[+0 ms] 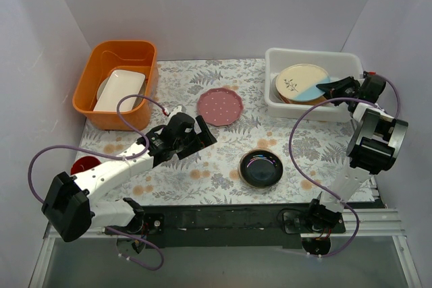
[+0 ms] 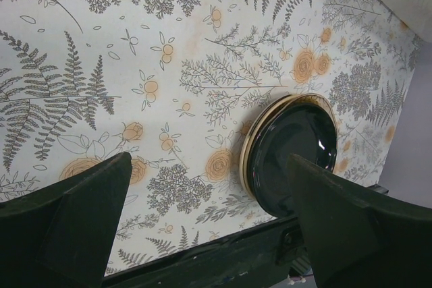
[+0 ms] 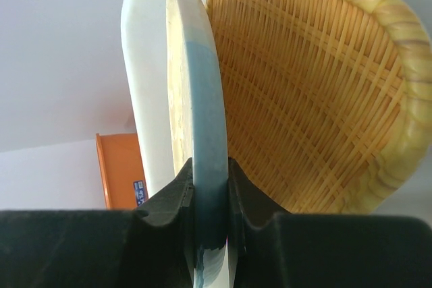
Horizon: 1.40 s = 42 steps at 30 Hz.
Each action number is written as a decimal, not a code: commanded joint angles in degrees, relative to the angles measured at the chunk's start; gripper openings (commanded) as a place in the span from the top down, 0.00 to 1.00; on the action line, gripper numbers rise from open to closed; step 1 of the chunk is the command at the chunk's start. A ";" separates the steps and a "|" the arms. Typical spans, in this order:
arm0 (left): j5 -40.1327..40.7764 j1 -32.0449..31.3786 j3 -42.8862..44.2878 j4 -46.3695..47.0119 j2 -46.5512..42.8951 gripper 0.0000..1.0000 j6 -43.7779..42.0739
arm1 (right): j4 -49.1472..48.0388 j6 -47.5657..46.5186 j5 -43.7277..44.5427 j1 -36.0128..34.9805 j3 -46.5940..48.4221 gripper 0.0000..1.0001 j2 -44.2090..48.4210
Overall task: Place the plates into the plastic bin on the countertop
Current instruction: Place the plate in the plastic bin.
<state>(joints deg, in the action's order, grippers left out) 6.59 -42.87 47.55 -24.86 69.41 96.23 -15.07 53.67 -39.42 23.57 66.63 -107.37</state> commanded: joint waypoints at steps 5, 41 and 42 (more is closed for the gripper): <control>0.00 -0.19 1.32 0.34 0.38 0.02 -0.86 | -2.77 1.09 -2.94 0.60 5.18 0.96 -0.47; -1.84 -0.19 -1.58 1.13 -4.28 0.02 -0.86 | 9.18 -8.49 11.74 0.60 -2.82 0.02 16.75; -1.58 -0.19 -1.58 1.04 -4.45 0.02 -0.86 | 9.09 -8.32 11.65 0.60 -2.91 0.02 16.93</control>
<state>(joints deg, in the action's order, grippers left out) 5.04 -42.87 46.52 -23.97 67.48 95.79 -6.09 46.22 -28.84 23.90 63.86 -92.07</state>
